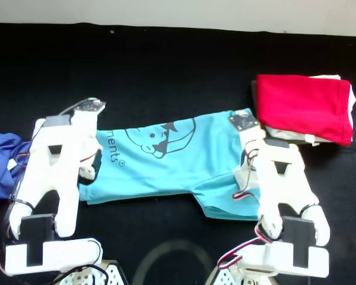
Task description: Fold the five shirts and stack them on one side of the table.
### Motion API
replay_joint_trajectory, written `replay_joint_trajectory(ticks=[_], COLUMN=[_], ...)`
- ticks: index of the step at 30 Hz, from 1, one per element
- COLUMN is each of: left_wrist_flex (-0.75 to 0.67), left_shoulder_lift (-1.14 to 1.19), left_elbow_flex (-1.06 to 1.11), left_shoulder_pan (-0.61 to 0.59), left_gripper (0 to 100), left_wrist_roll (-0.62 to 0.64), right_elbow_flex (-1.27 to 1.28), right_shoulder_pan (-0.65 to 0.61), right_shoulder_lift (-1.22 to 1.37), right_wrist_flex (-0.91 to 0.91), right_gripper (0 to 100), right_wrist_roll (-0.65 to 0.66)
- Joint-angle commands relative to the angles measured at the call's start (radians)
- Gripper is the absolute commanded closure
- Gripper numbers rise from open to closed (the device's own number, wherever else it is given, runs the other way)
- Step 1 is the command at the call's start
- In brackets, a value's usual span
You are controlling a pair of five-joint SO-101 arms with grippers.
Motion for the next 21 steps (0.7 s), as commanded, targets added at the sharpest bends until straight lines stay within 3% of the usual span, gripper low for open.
replay_joint_trajectory(ticks=[1, 11, 16, 21], left_wrist_flex=[0.005, -0.272, -0.239, -0.037], left_shoulder_lift=[-0.004, 0.159, 0.272, 0.272], left_elbow_flex=[-0.044, 0.025, -0.110, -0.282], left_shoulder_pan=[0.013, 0.010, 0.007, 0.007], left_gripper=[99, 99, 99, 99], left_wrist_roll=[-0.002, 0.089, 0.132, 0.147], right_elbow_flex=[-0.018, -0.027, -0.027, -0.170], right_shoulder_pan=[0.068, 0.088, 0.051, -0.022], right_shoulder_lift=[0.015, -0.275, -0.461, -0.358], right_wrist_flex=[-0.025, 0.133, 0.062, 0.022], right_gripper=[98.5, 98.5, 98.5, 98.5], right_wrist_roll=[0.031, 0.029, -0.018, -0.138])
